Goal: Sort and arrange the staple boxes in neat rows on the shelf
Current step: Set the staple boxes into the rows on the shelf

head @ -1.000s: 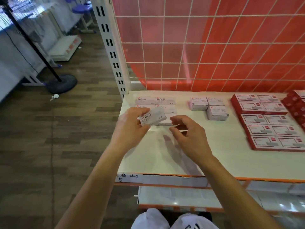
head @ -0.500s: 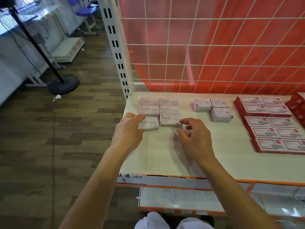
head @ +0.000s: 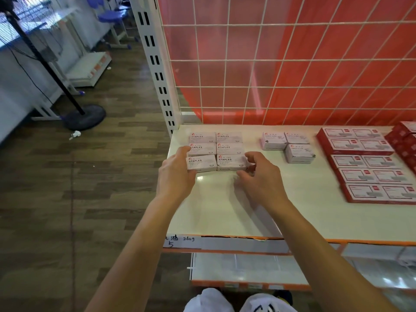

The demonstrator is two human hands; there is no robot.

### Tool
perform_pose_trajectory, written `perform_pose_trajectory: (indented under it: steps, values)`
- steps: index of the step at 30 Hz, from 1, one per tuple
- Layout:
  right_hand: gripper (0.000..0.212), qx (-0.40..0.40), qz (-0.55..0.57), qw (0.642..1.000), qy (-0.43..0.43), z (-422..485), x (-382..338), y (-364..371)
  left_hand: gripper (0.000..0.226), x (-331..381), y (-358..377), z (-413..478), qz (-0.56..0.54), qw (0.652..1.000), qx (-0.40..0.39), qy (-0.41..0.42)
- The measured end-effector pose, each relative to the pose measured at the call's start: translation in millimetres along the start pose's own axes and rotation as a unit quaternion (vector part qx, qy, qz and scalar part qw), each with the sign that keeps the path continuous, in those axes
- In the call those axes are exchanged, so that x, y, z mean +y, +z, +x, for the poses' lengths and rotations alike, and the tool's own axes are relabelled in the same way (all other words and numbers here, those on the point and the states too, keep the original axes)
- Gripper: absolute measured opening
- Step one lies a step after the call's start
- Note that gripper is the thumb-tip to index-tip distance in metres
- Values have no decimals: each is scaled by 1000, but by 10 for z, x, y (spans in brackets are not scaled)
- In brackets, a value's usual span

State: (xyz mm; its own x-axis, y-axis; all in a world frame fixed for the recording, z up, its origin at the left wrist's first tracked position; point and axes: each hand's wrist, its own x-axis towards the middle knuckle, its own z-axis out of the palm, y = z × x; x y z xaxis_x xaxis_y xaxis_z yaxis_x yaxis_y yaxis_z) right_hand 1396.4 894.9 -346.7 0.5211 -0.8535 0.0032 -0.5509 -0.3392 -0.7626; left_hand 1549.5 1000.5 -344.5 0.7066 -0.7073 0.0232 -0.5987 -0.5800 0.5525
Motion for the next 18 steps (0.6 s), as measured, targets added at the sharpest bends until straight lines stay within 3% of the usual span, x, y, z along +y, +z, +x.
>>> perform_pose_trajectory:
  steps: [6,18]
  values:
    - [44,-18,-15,1000,1,69,-55,-2,59,-9,23,90,-46,999,-3,-14]
    - [46,-7,-44,999,15,149,-55,37,51,57,16,150,-31,999,-11,-34]
